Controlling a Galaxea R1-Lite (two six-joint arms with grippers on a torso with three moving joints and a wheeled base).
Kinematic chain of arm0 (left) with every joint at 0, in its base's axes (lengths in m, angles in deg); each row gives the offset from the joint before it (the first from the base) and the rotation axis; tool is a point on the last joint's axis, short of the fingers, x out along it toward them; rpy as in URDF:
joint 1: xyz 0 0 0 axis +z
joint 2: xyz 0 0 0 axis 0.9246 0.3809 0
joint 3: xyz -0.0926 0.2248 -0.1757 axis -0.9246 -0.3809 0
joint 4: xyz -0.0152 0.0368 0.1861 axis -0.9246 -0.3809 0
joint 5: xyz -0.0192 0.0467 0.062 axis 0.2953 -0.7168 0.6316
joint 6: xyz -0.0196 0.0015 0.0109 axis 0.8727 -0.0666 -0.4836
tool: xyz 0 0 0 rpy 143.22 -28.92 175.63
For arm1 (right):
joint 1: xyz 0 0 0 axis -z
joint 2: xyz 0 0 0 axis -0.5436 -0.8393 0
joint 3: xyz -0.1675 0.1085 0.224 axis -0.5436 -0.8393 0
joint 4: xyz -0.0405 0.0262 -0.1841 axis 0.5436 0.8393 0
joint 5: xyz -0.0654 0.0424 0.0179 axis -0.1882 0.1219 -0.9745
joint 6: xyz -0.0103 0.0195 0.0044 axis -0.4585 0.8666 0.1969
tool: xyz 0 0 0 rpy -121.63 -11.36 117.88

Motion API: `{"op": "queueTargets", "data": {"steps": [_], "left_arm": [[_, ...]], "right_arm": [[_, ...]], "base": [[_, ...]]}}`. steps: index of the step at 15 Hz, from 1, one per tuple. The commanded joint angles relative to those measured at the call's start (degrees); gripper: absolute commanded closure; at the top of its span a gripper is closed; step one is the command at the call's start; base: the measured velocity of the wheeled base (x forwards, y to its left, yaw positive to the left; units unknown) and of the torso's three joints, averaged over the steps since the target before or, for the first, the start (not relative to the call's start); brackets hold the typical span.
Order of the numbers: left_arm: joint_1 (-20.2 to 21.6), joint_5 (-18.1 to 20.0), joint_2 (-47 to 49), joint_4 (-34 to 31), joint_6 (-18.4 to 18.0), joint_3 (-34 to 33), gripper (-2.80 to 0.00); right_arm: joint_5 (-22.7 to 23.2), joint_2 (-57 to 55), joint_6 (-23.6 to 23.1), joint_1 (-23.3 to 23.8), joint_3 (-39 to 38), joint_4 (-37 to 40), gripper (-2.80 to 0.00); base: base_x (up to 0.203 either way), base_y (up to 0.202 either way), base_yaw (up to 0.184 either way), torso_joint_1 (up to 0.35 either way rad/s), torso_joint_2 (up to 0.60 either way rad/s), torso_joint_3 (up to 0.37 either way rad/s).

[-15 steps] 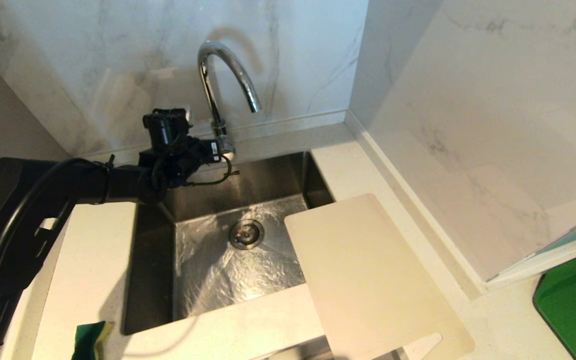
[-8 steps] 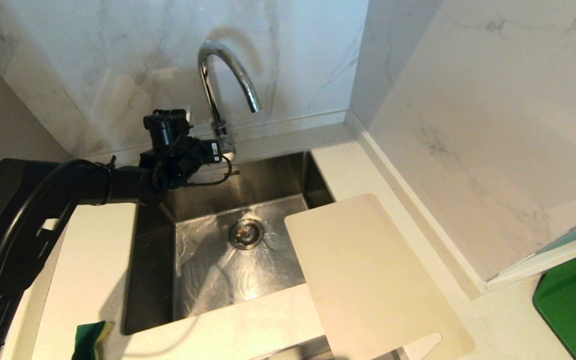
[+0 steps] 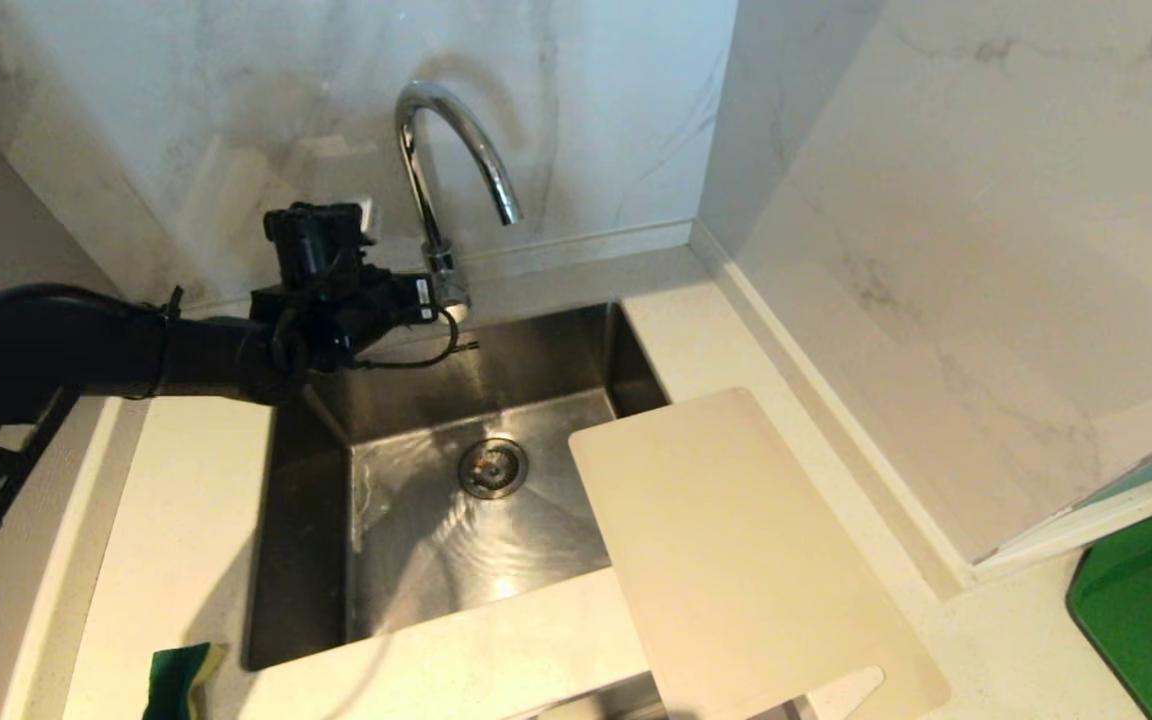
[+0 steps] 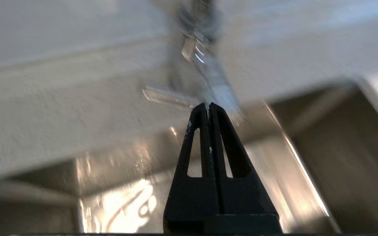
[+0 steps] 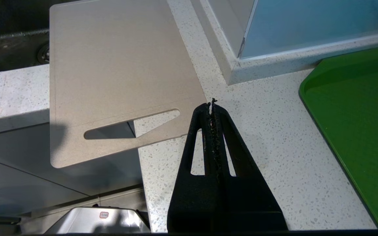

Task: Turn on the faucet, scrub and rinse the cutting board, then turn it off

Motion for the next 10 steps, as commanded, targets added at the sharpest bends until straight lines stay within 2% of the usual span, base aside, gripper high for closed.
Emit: {"op": "queueTargets", "data": {"steps": [1, 3, 5, 8, 10], "left_arm": [[-0.3, 2.4, -10.3, -0.6, 0.0, -10.7, 0.00], [0.2, 5.2, -17.5, -2.0, -0.6, -20.9, 0.00], [2.3, 6.7, -24.0, -3.8, -2.3, -30.1, 0.00], [9.7, 8.3, -32.5, -5.7, -3.8, -42.1, 0.00], [15.9, 12.3, -38.8, -6.0, -4.0, -49.3, 0.00]], "right_arm": [[0.0, 0.0, 0.0, 0.0, 0.0, 0.0, 0.00], [-0.1, 0.0, 0.0, 0.0, 0.0, 0.0, 0.00], [-0.1, 0.0, 0.0, 0.0, 0.0, 0.0, 0.00], [0.0, 0.0, 0.0, 0.0, 0.0, 0.0, 0.00], [0.0, 0.0, 0.0, 0.0, 0.0, 0.0, 0.00]], "base": [[0.000, 0.000, 0.000, 0.000, 0.00, 0.000], [0.000, 0.000, 0.000, 0.000, 0.00, 0.000], [0.000, 0.000, 0.000, 0.000, 0.00, 0.000], [0.000, 0.000, 0.000, 0.000, 0.00, 0.000], [0.000, 0.000, 0.000, 0.000, 0.00, 0.000]]}}
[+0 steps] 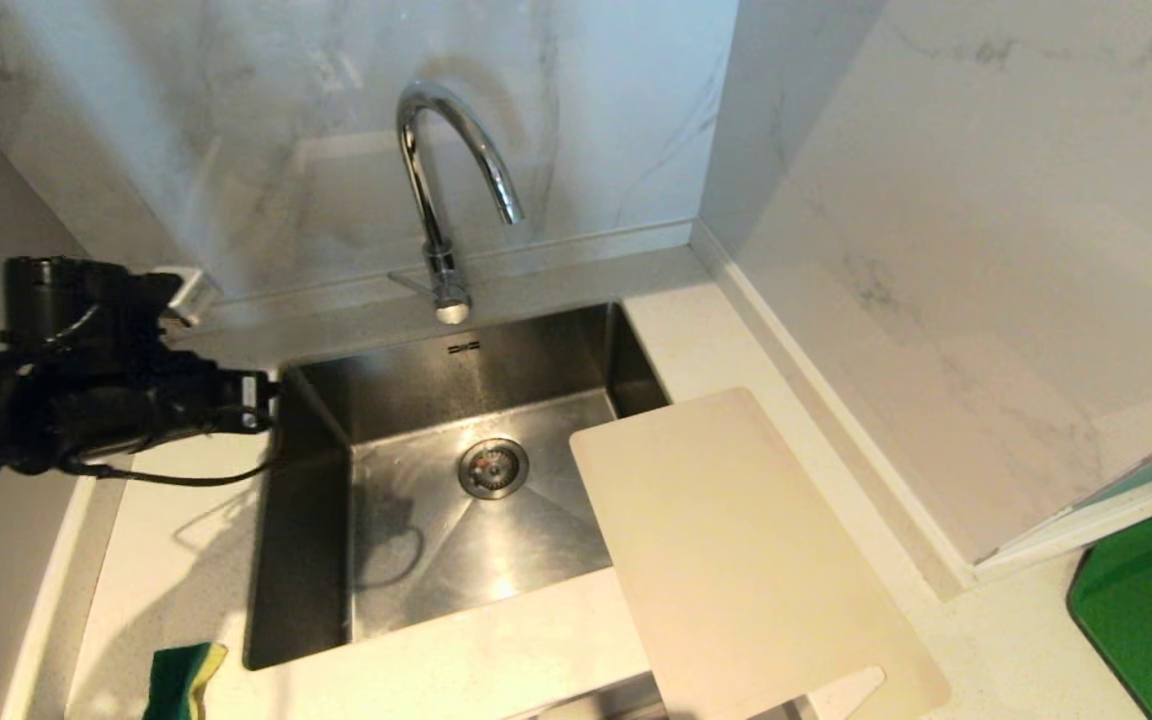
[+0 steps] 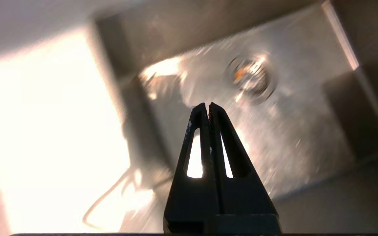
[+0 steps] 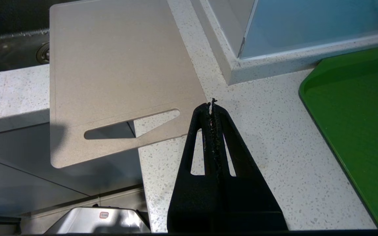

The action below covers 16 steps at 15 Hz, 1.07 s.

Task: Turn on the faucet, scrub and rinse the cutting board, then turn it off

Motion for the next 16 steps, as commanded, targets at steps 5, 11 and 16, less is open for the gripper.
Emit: {"op": "queueTargets", "data": {"steps": [5, 11, 16], "left_arm": [[9.6, 7.3, -23.8, -0.1, -1.5, -21.9, 0.00], [10.9, 9.3, -42.6, -2.4, -1.8, -34.2, 0.00], [12.9, 11.9, -64.0, -12.5, -1.9, -41.0, 0.00]], "right_arm": [[0.0, 0.0, 0.0, 0.0, 0.0, 0.0, 0.00], [0.1, 0.0, 0.0, 0.0, 0.0, 0.0, 0.00], [0.0, 0.0, 0.0, 0.0, 0.0, 0.0, 0.00]], "base": [[0.000, 0.000, 0.000, 0.000, 0.00, 0.000], [0.000, 0.000, 0.000, 0.000, 0.00, 0.000], [0.000, 0.000, 0.000, 0.000, 0.00, 0.000]]}}
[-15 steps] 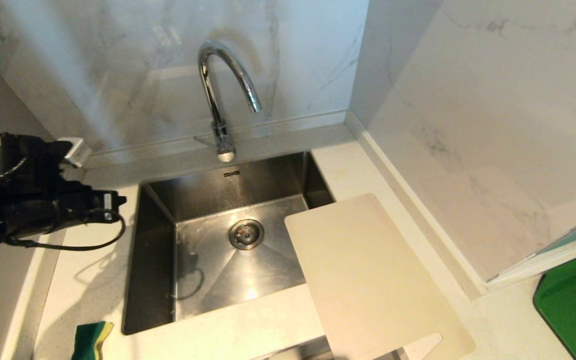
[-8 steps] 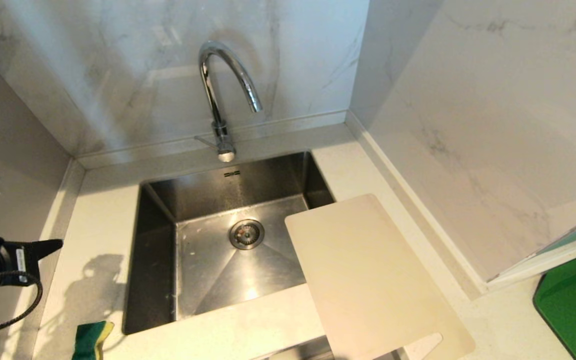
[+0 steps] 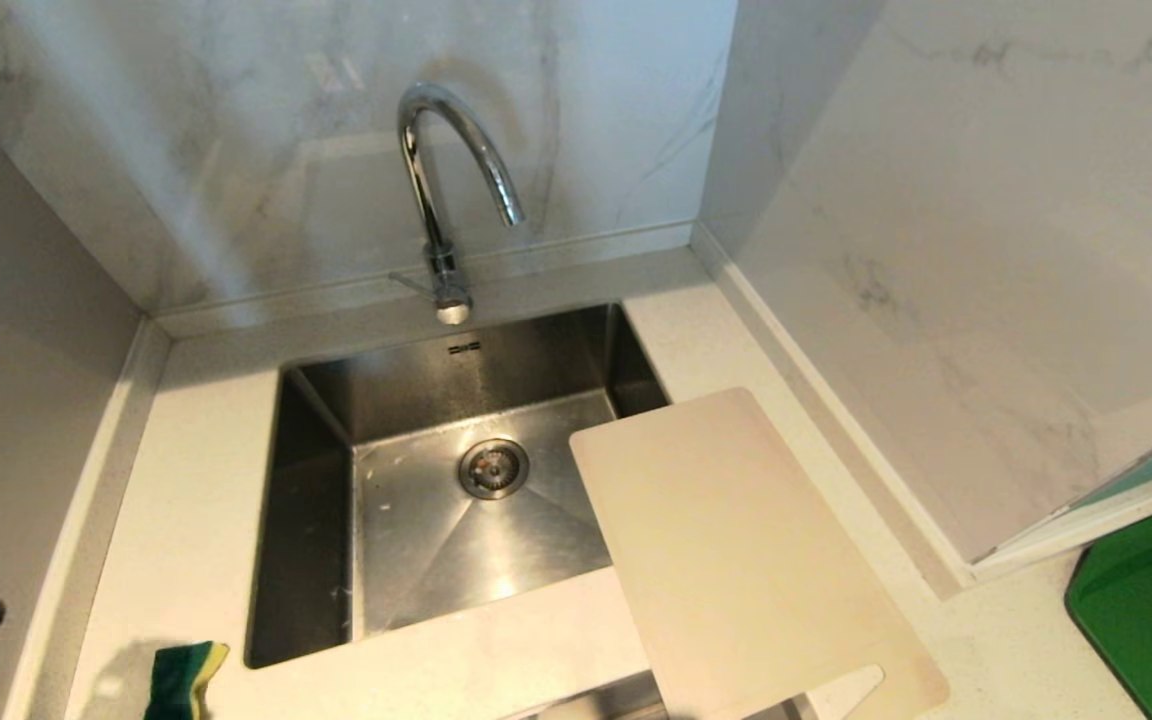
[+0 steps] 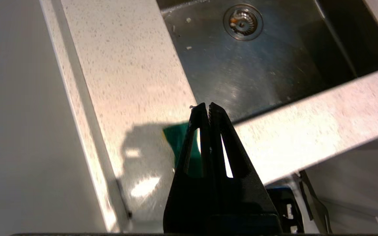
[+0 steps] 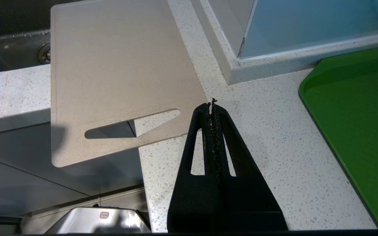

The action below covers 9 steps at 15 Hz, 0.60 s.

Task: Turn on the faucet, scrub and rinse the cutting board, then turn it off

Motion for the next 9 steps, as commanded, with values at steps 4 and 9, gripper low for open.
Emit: {"op": "queueTargets", "data": {"steps": [4, 9], "left_arm": [[-0.7, 0.5, -20.2, -2.8, -0.4, -10.5, 0.00], [-3.1, -5.3, -31.2, -1.2, -2.8, -17.6, 0.00]], "right_arm": [[0.0, 0.0, 0.0, 0.0, 0.0, 0.0, 0.00], [0.1, 0.0, 0.0, 0.0, 0.0, 0.0, 0.00]], "base": [[0.000, 0.000, 0.000, 0.000, 0.00, 0.000], [0.000, 0.000, 0.000, 0.000, 0.00, 0.000]]}}
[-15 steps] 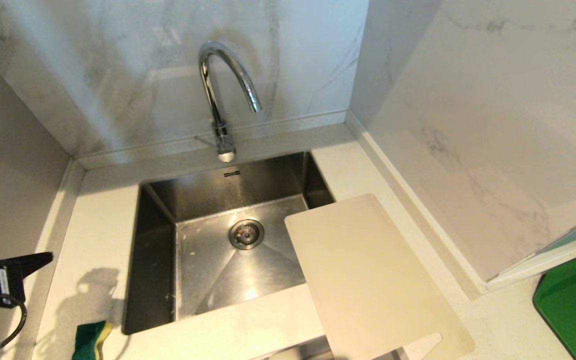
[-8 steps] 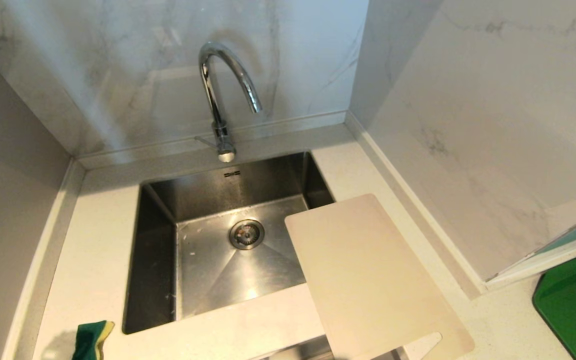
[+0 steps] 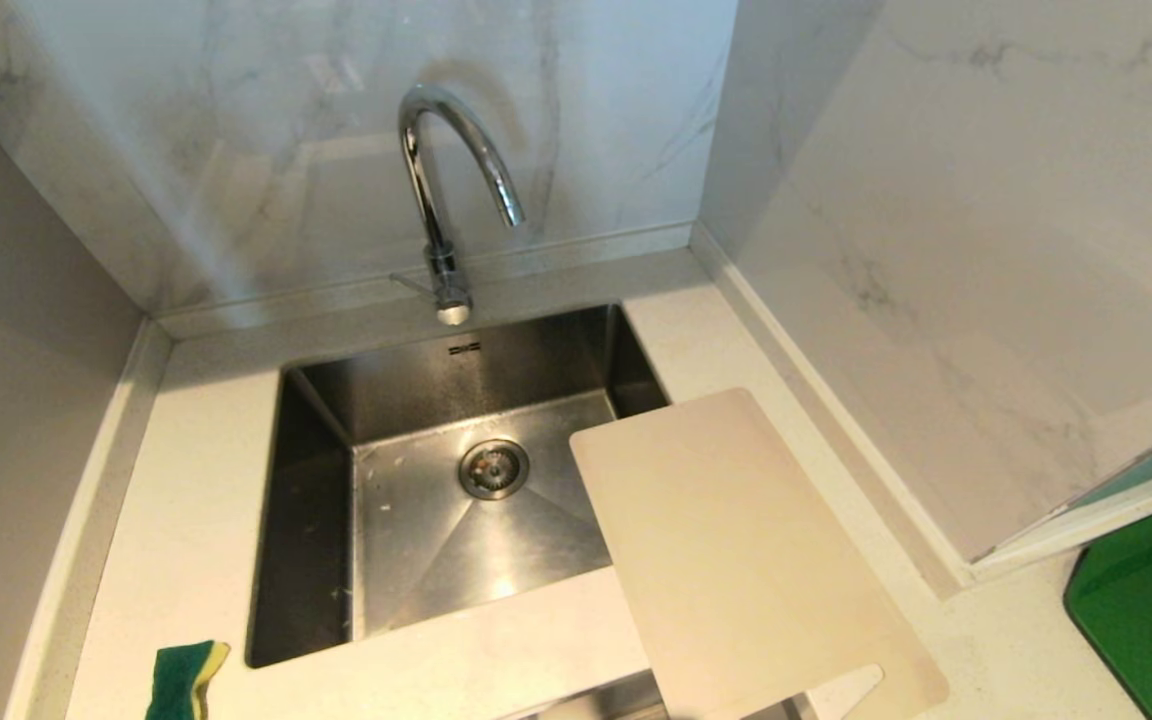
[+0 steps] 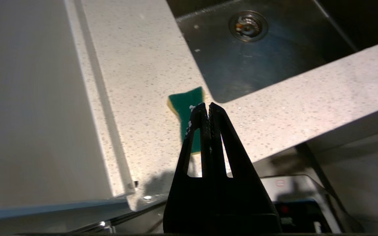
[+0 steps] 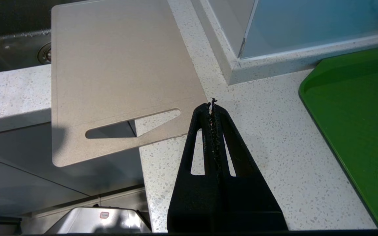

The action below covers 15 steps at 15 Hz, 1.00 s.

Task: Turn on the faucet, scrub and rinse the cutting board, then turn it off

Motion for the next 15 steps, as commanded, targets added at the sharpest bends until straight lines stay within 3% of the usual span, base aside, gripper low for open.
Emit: {"op": "queueTargets", "data": {"steps": [1, 3, 6, 10, 15], "left_arm": [[-1.4, -1.6, -8.8, -0.6, -1.4, -1.8, 0.00], [-1.8, -2.3, -15.8, -3.5, -2.3, -2.0, 0.00], [-2.2, -3.1, -15.8, -5.6, -2.3, -2.1, 0.00], [-2.2, -4.7, -15.7, -5.4, 3.2, -2.1, 0.00], [-2.3, -4.7, -15.7, -5.4, 3.7, -2.1, 0.00]], "right_arm": [[0.1, 0.0, 0.0, 0.0, 0.0, 0.0, 0.00], [0.0, 0.0, 0.0, 0.0, 0.0, 0.0, 0.00], [0.1, 0.0, 0.0, 0.0, 0.0, 0.0, 0.00], [0.0, 0.0, 0.0, 0.1, 0.0, 0.0, 0.00], [0.0, 0.0, 0.0, 0.0, 0.0, 0.0, 0.00]], "base": [[0.000, 0.000, 0.000, 0.000, 0.00, 0.000], [0.000, 0.000, 0.000, 0.000, 0.00, 0.000], [0.000, 0.000, 0.000, 0.000, 0.00, 0.000], [0.000, 0.000, 0.000, 0.000, 0.00, 0.000], [0.000, 0.000, 0.000, 0.000, 0.00, 0.000]]}}
